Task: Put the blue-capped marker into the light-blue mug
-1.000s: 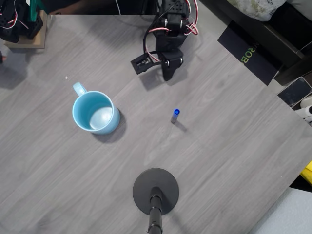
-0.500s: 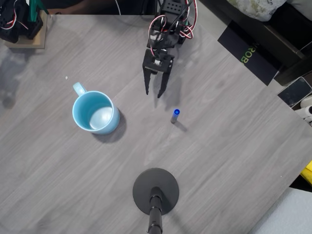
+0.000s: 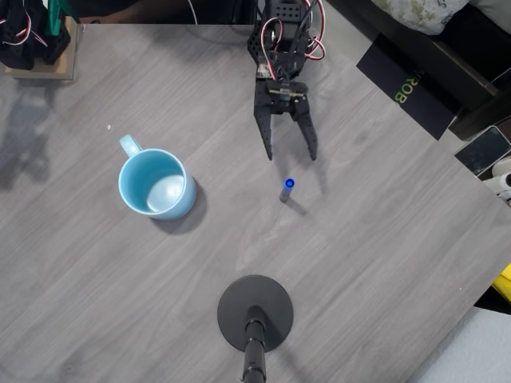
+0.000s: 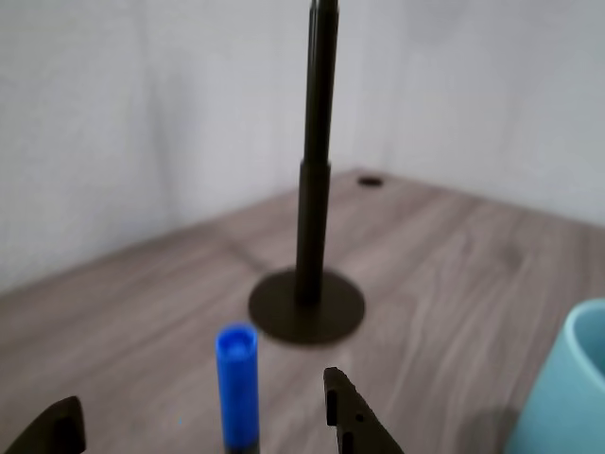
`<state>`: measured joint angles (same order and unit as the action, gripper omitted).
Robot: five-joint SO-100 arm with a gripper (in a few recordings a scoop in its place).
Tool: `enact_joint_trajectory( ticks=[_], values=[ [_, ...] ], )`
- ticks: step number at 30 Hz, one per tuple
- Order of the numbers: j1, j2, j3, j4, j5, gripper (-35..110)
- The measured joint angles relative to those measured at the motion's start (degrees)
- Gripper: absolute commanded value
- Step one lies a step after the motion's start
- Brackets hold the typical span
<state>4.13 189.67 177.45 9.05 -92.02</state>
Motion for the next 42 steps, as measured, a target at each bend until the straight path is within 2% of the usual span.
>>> enact_joint_trajectory(
  ticks=[8, 11, 15, 20, 35, 42],
  values=[
    [-0.4, -9.5, -11.2, -2.9, 0.0, 42],
    [2.0, -17.5, -17.3, -11.4, 0.1, 43],
    [2.9, -37.3, -19.7, -25.8, -0.4, 43],
    [2.9, -50.5, -20.2, -36.3, -0.5, 44],
    [-1.8, -69.5, -15.7, -52.7, -0.5, 44],
    [-2.3, -81.3, -15.1, -65.2, -0.5, 44]
  ],
)
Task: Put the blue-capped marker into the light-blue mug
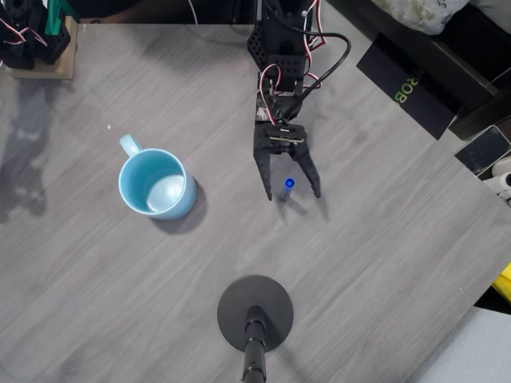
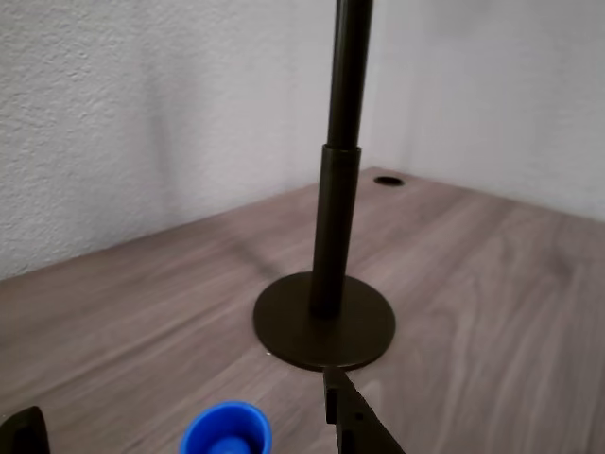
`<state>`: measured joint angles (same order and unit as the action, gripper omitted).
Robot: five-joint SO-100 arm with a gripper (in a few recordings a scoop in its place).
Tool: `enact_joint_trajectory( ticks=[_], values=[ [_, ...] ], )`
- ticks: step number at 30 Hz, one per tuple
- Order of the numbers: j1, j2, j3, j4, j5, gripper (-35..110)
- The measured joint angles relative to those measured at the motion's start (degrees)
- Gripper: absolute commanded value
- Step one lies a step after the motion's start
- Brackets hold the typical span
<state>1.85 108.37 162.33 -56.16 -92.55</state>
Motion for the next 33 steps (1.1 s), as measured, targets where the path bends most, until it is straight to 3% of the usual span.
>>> enact_joint_trajectory(
  ticks=[10, 17, 19, 22, 23, 33],
  values=[
    [-1.0, -20.6, -0.4, -18.6, 0.0, 44],
    [-2.0, -27.0, -2.2, -21.4, 0.0, 42],
    [-2.0, -27.9, -2.4, -22.0, 0.0, 37],
    [-2.0, -28.8, -2.7, -23.1, 0.0, 5],
    [-2.6, -29.7, -2.9, -23.6, 0.0, 1],
    [-2.4, -40.8, -8.5, -29.1, 0.1, 0]
  ],
)
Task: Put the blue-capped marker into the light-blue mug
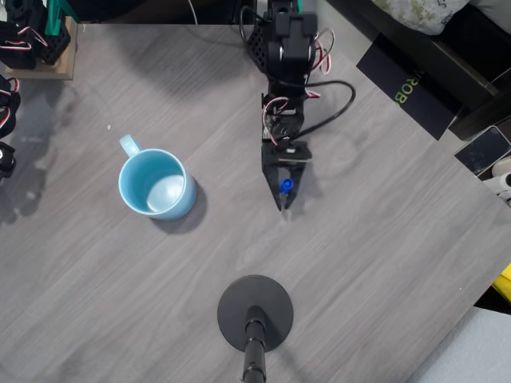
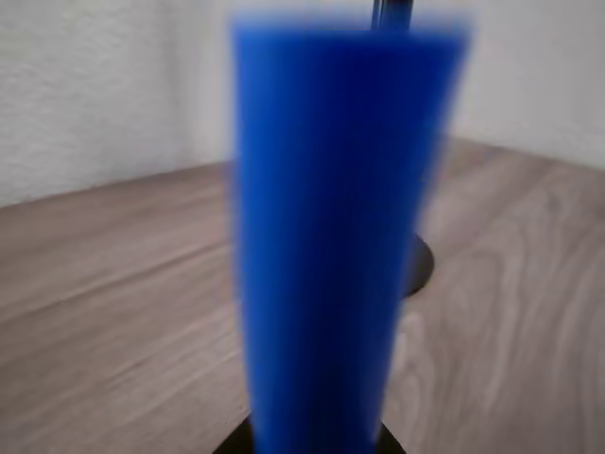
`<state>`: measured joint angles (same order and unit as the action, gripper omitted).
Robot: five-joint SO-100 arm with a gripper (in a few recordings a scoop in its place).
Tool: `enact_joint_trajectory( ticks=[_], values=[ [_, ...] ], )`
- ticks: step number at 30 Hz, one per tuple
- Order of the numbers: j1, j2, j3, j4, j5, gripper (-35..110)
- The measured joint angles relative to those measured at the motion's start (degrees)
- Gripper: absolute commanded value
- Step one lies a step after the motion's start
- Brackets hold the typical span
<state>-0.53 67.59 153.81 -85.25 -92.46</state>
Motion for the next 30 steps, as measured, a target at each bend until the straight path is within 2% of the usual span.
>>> enact_joint_trajectory(
  ticks=[6, 9, 16, 27, 29, 30],
  values=[
    [0.0, -1.1, -1.2, -0.4, -0.1, 1],
    [0.0, -1.1, -1.5, -0.4, -0.1, 11],
    [0.0, -1.1, -1.5, -0.4, -0.1, 21],
    [1.0, 4.5, 4.0, -0.4, -0.1, 22],
    [0.7, 6.4, 5.2, -0.4, -0.1, 17],
    [0.6, 6.8, 5.4, -0.4, -0.1, 10]
  ],
)
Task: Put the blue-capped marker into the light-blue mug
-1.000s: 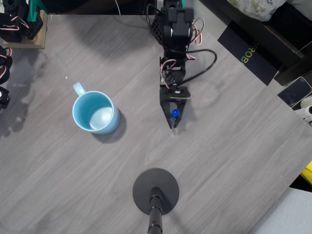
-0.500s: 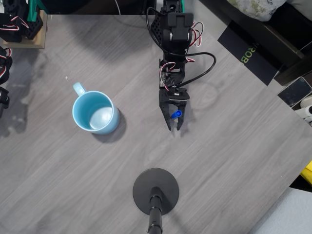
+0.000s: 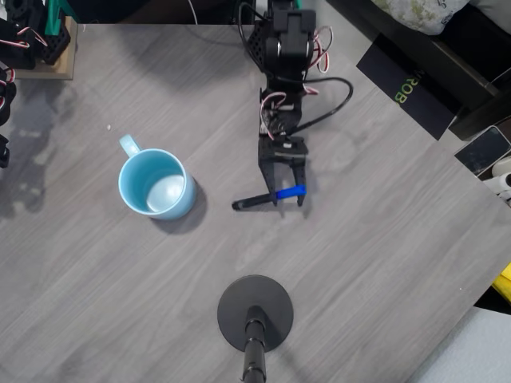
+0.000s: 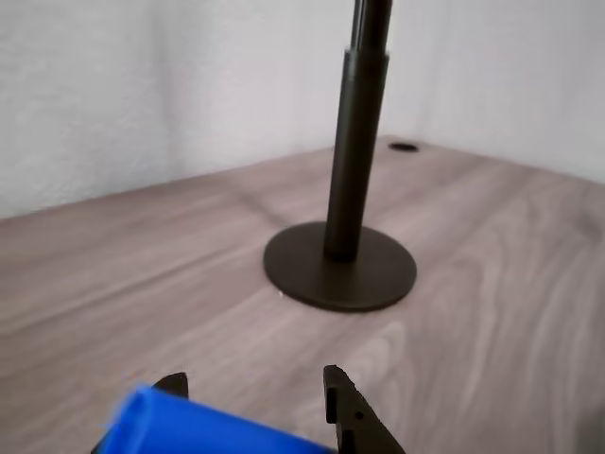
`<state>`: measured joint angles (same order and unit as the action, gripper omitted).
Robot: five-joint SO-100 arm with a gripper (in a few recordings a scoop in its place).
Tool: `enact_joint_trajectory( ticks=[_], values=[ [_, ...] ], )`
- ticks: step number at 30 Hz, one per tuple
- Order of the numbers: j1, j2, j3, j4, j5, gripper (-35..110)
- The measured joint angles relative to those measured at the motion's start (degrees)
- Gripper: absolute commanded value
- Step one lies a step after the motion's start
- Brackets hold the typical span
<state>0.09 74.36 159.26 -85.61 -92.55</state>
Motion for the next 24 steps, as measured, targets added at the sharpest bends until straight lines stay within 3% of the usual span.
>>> enact_joint_trajectory(
  ticks=[5, 16, 24],
  values=[
    [0.4, 0.9, -0.4, -0.3, 0.0, 0],
    [2.1, 0.4, 0.8, -0.4, 0.0, 0],
    [2.2, -1.1, 0.9, -0.4, 0.0, 10]
  ],
)
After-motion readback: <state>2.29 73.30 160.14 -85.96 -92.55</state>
